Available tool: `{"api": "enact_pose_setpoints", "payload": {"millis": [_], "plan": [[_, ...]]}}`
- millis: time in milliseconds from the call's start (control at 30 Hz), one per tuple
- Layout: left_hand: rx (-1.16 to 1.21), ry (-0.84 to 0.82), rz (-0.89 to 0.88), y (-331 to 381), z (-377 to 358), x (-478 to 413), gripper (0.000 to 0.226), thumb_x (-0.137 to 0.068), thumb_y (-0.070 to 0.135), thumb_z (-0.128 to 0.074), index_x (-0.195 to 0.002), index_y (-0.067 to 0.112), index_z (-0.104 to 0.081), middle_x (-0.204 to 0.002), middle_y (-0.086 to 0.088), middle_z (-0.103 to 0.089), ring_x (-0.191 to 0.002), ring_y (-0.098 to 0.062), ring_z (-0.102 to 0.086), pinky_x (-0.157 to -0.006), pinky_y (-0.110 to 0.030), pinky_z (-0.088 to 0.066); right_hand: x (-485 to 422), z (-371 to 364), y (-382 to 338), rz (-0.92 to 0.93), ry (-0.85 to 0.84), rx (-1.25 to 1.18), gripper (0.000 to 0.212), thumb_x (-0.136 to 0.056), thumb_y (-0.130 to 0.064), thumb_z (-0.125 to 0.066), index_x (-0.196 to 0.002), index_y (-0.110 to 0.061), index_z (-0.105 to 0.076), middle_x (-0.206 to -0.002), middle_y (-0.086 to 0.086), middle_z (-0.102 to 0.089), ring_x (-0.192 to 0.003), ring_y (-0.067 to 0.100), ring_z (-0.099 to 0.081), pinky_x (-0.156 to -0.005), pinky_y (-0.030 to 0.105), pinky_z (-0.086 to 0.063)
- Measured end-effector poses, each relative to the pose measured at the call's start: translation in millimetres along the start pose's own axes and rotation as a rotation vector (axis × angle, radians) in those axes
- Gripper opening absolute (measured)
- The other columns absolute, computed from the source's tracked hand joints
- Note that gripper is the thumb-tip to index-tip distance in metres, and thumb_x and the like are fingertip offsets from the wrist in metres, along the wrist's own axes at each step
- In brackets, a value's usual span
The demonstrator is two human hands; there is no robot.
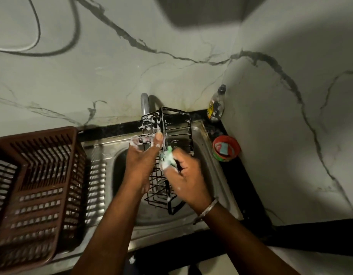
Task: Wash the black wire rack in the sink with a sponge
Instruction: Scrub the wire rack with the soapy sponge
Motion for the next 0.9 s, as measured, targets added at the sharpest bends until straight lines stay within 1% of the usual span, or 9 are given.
{"api": "enact_pose_setpoints", "payload": {"millis": [133, 233, 400, 467, 533, 633, 700, 767, 900], "plan": [[0.06, -0.046, 0.039, -6.8, 2.3, -8.5, 0.089, -0.051, 0.07, -0.099, -0.121, 0.027, -0.065, -0.123, -0.002, -0.079, -0.121, -0.03, -0.072, -0.109, -0.062, -0.051, -6.7, 9.0, -0.5, -0.043, 0.096, 0.017, 0.012, -0.093, -0.001, -0.067, -0.089, -0.011, -0.062, -0.076, 0.002, -0.057, -0.066, 0.02, -0.053, -0.058, 0.04, -0.046], [0.079, -0.031, 0.005, -5.5, 7.0, -11.8, 0.077, -0.051, 0.064, -0.102, -0.108, 0.027, -0.065, -0.116, -0.003, -0.081, -0.117, -0.031, -0.074, -0.108, -0.062, -0.052, 10.7, 4.1, -8.9, 0.102, -0.008, 0.202, 0.016, -0.086, 0.001, -0.067, -0.08, -0.009, -0.056, -0.074, -0.002, -0.053, -0.064, 0.02, -0.05, -0.058, 0.041, -0.045], [0.153, -0.01, 0.029, 0.0, 6.7, -7.1, 0.083, -0.063, 0.051, -0.097, -0.129, 0.012, -0.065, -0.114, -0.006, -0.081, -0.112, -0.03, -0.077, -0.099, -0.052, -0.06, -6.5, 8.0, -28.2, 0.186, 0.055, 0.428, 0.007, -0.094, -0.012, -0.065, -0.1, -0.013, -0.062, -0.094, 0.001, -0.063, -0.082, 0.01, -0.054, -0.069, 0.03, -0.047], [0.211, 0.017, 0.068, 2.5, 8.9, -4.8, 0.1, -0.058, 0.052, -0.099, -0.141, 0.015, -0.058, -0.131, -0.003, -0.074, -0.126, -0.028, -0.067, -0.109, -0.052, -0.051, 6.1, 4.5, -29.3, 0.24, -0.037, 0.444, 0.007, -0.093, -0.013, -0.064, -0.097, -0.014, -0.059, -0.095, 0.003, -0.062, -0.083, 0.013, -0.055, -0.069, 0.034, -0.049], [0.225, 0.051, 0.055, 6.1, 13.2, -3.0, 0.1, -0.058, 0.054, -0.096, -0.144, 0.023, -0.055, -0.14, -0.001, -0.065, -0.128, -0.024, -0.054, -0.117, -0.052, -0.039, 30.1, 0.7, -23.6, 0.256, -0.201, 0.447, 0.008, -0.091, -0.011, -0.066, -0.093, -0.014, -0.059, -0.093, 0.002, -0.061, -0.082, 0.018, -0.056, -0.072, 0.04, -0.051], [0.245, 0.041, 0.06, 8.2, 10.7, -1.2, 0.101, -0.055, 0.059, -0.095, -0.142, 0.025, -0.057, -0.135, 0.0, -0.068, -0.126, -0.024, -0.058, -0.106, -0.044, -0.044, 31.3, 3.4, -21.3, 0.224, -0.155, 0.412, 0.013, -0.089, -0.004, -0.07, -0.091, -0.011, -0.06, -0.092, 0.002, -0.06, -0.081, 0.016, -0.055, -0.074, 0.033, -0.049], [0.295, 0.034, 0.082, 11.3, 7.3, -0.2, 0.103, -0.06, 0.057, -0.094, -0.148, 0.025, -0.052, -0.119, 0.004, -0.07, -0.113, -0.018, -0.063, -0.09, -0.037, -0.049, 27.9, 6.5, -29.9, 0.222, -0.074, 0.35, 0.015, -0.091, 0.0, -0.072, -0.088, -0.008, -0.06, -0.089, 0.001, -0.056, -0.081, 0.015, -0.054, -0.074, 0.033, -0.047], [0.317, 0.033, 0.087, 16.0, 8.0, -2.5, 0.088, -0.07, 0.049, -0.09, -0.146, 0.025, -0.053, -0.103, 0.012, -0.066, -0.096, -0.01, -0.059, -0.093, -0.038, -0.048, 38.2, 6.2, -32.7, 0.258, -0.127, 0.298, 0.013, -0.095, -0.004, -0.072, -0.088, -0.009, -0.062, -0.089, -0.005, -0.053, -0.083, 0.012, -0.052, -0.077, 0.03, -0.046], [0.27, 0.048, 0.054, 23.0, 7.1, 0.2, 0.044, -0.077, 0.043, -0.09, -0.109, 0.034, -0.061, -0.09, 0.015, -0.076, -0.098, -0.01, -0.066, -0.085, -0.04, -0.055, 49.6, 9.3, -35.1, 0.288, -0.118, 0.306, 0.018, -0.1, -0.013, -0.07, -0.084, -0.006, -0.065, -0.085, 0.003, -0.058, -0.08, 0.021, -0.057, -0.075, 0.042, -0.05]]}}
Point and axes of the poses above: each hand's wrist, its own x-axis away from the middle knuckle, its own z-axis out of the back of the hand, y = z × x, the point moved 7 cm from there along -x, towards the middle knuckle
